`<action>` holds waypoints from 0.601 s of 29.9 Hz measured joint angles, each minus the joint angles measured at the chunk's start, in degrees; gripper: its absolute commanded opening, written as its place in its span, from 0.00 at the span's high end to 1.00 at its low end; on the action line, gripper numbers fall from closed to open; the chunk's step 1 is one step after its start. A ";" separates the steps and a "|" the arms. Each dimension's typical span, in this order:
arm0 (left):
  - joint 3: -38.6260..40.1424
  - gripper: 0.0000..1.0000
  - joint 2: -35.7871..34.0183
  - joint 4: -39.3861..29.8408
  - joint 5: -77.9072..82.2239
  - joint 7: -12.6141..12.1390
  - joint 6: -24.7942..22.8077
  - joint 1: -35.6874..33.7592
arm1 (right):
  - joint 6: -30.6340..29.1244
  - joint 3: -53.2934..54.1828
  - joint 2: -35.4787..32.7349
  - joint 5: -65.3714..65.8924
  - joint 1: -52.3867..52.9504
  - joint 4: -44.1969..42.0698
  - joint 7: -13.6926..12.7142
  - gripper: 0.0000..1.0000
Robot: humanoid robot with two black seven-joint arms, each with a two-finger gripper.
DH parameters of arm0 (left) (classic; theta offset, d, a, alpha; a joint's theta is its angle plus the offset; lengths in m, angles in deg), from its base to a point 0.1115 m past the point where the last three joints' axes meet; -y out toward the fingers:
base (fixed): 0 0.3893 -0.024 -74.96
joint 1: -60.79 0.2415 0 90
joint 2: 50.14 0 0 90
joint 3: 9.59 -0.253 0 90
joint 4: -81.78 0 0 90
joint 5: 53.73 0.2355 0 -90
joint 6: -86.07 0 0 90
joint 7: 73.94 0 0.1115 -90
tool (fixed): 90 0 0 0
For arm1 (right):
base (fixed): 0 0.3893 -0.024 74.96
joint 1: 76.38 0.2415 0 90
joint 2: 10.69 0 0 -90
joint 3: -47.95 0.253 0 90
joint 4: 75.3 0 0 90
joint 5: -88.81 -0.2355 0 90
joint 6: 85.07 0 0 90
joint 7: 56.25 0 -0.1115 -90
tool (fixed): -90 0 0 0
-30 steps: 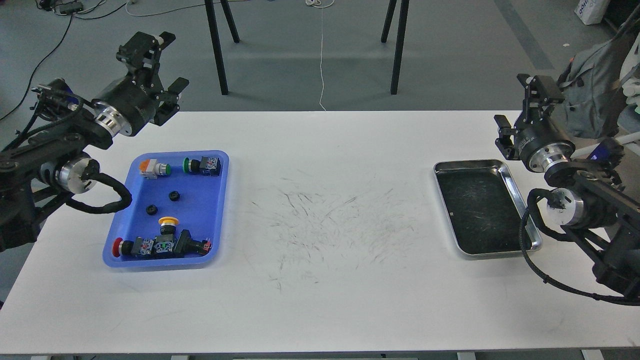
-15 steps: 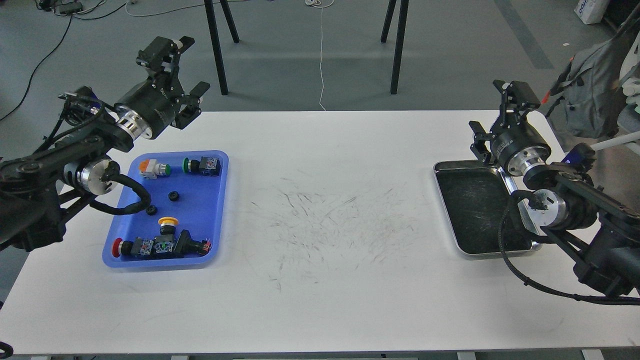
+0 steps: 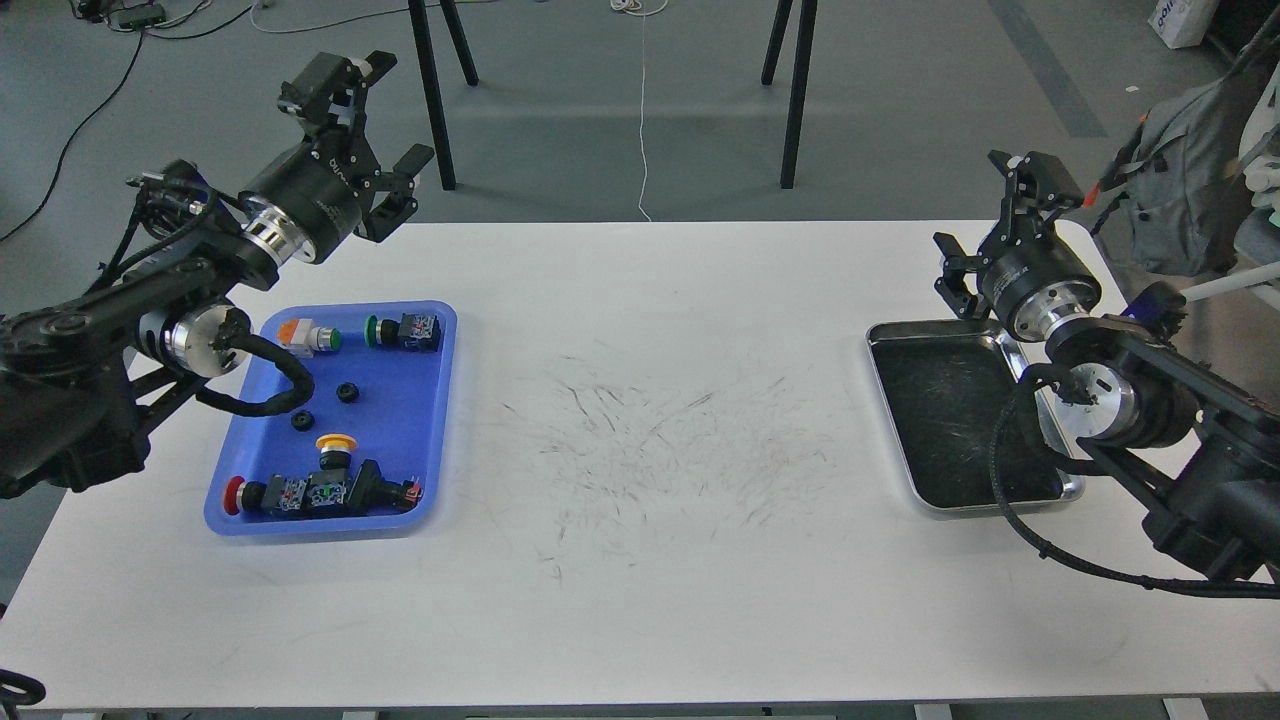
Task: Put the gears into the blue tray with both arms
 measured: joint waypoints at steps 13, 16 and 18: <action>2.41 0.00 5.24 1.21 -4.89 0.00 -0.52 0.68 | 0.07 -0.02 0.53 -3.41 0.26 -0.58 0.00 0.01; 2.76 0.00 5.39 1.36 -6.05 0.00 -0.33 1.13 | 0.03 0.01 0.76 -3.70 0.31 -0.88 0.00 0.01; 2.82 0.00 5.39 1.37 -6.62 0.00 -0.30 1.64 | 0.01 0.01 0.91 -3.76 0.64 -1.06 0.00 0.01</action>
